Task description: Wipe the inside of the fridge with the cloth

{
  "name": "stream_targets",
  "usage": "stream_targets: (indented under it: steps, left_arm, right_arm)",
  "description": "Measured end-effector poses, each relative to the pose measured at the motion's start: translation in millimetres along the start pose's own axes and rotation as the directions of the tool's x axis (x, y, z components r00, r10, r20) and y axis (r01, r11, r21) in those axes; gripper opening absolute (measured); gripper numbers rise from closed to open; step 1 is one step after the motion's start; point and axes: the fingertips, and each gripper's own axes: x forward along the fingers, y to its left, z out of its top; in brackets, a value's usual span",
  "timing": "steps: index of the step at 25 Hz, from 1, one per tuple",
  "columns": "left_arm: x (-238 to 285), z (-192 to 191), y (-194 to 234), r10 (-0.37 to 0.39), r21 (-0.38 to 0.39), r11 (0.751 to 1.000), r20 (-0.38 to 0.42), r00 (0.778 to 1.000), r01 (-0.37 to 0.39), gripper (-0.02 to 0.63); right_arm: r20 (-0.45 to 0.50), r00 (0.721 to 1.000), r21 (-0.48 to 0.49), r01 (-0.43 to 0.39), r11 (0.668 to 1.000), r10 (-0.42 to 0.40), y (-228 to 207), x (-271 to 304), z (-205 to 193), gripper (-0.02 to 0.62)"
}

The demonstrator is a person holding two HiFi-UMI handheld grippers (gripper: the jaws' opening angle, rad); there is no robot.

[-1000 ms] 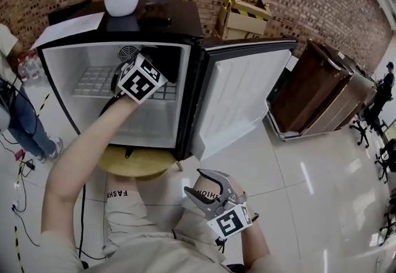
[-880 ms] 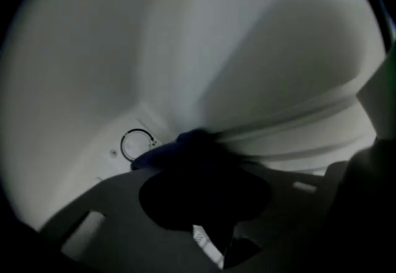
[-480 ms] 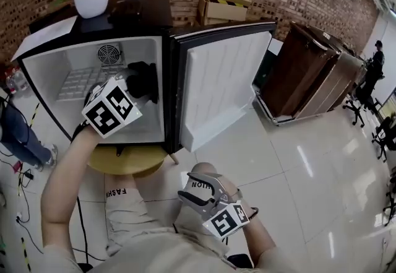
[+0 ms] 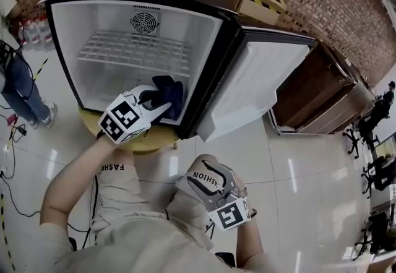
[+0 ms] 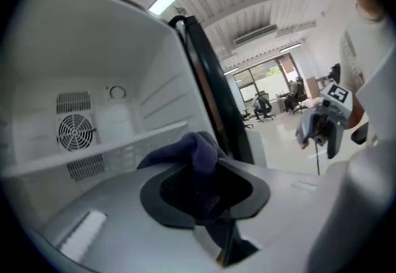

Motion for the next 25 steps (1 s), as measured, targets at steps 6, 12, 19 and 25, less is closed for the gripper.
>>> stream_targets:
  steps: [6,12,19,25]
  left_arm:
    - [70.6,-31.2,79.4,0.21,-0.144,0.97,0.096,0.973,-0.195,0.098]
    - [105.8,-16.1,139.8,0.312,-0.391,0.895,0.2,0.929,-0.216,0.098]
    - [71.2,9.9,69.9,0.036,-0.183,0.983,0.333,0.942,0.027,0.091]
    - [11.2,8.2,-3.7,-0.175,-0.047,0.977,0.38,0.908,0.208,0.095]
  right_arm:
    - [-0.024,1.0,0.017,-0.019,1.0,0.019,4.0,0.6,-12.9,0.253]
    - [-0.054,0.998,0.024,-0.007,1.0,0.008,-0.1,1.2,-22.0,0.249]
    - [-0.073,0.997,0.036,-0.035,0.999,0.038,5.4,12.3,-33.6,0.249]
    - [-0.052,0.993,0.014,-0.105,0.994,0.105,22.8,37.1,-22.9,0.249]
